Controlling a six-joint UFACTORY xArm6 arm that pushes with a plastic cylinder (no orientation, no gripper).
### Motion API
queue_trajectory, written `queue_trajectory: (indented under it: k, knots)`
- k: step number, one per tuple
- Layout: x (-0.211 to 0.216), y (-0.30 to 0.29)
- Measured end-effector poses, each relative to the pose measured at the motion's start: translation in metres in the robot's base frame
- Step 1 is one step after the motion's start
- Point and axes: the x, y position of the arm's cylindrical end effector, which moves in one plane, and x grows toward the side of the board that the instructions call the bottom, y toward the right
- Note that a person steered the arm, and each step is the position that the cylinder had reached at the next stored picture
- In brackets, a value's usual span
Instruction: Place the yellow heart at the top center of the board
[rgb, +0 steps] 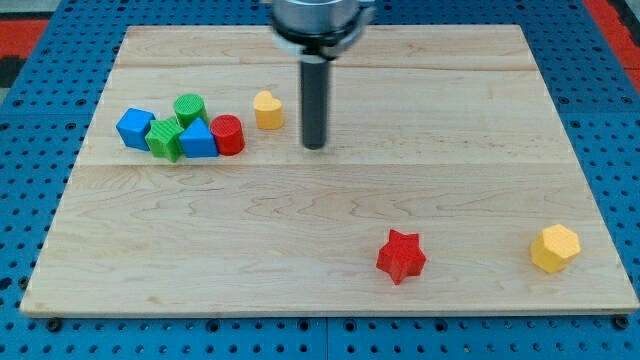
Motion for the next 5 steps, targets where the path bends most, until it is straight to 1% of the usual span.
queue_trajectory:
  k: [1, 2, 3, 4, 5]
  knots:
    - [-0.052, -0.023]
    - [-0.105, -0.019]
    - [-0.070, -0.008]
    - [-0.097, -0.058]
    - [-0.128, -0.064]
